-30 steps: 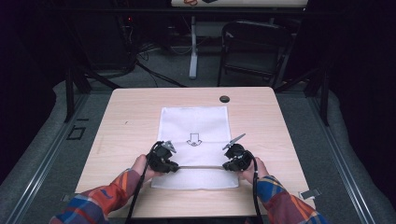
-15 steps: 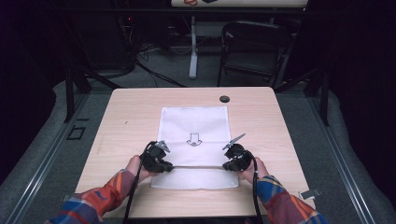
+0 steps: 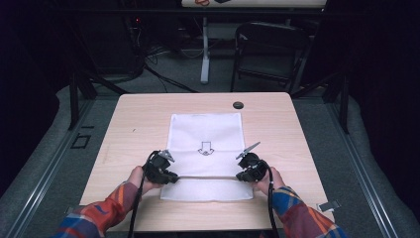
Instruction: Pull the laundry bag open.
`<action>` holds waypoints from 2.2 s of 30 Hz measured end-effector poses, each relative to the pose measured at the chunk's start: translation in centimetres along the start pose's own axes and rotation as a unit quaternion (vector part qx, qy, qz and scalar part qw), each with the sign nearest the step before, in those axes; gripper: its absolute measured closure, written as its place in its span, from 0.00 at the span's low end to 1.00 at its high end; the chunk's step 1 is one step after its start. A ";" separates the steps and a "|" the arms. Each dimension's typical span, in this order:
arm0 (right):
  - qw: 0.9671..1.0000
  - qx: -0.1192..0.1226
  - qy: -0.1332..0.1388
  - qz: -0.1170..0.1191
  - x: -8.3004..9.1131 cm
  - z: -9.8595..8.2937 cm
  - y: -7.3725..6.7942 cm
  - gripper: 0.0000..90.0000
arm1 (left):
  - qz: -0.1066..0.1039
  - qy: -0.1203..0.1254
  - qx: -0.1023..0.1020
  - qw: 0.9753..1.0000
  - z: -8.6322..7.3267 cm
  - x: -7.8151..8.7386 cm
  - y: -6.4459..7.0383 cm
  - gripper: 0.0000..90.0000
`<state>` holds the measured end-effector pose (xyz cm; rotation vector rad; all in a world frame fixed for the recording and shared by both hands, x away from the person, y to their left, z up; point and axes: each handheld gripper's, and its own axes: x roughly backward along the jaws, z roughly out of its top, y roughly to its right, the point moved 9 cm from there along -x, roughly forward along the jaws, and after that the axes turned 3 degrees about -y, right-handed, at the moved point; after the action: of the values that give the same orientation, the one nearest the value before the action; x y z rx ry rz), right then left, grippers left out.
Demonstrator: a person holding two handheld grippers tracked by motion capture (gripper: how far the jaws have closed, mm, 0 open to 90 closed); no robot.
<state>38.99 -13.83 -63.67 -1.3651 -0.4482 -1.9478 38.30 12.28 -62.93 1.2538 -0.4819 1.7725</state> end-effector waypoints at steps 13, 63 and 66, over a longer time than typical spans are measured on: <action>1.000 0.000 -0.001 -0.001 0.0 0.0 0.0 1.00 | 0.007 -0.004 0.015 1.000 -0.9 0.6 -0.5 0.91; 1.000 -0.004 0.017 0.001 0.0 -0.1 0.1 1.00 | 0.016 -0.011 0.052 0.998 -2.6 2.1 -1.3 0.91; 1.000 -0.005 0.017 0.001 0.0 -0.1 0.0 1.00 | 0.027 -0.012 0.059 0.998 -3.0 2.3 -1.7 0.91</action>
<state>38.93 -13.93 -63.74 -1.3347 -0.4216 -1.9714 37.86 16.40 -62.42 1.3558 -0.4338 1.8546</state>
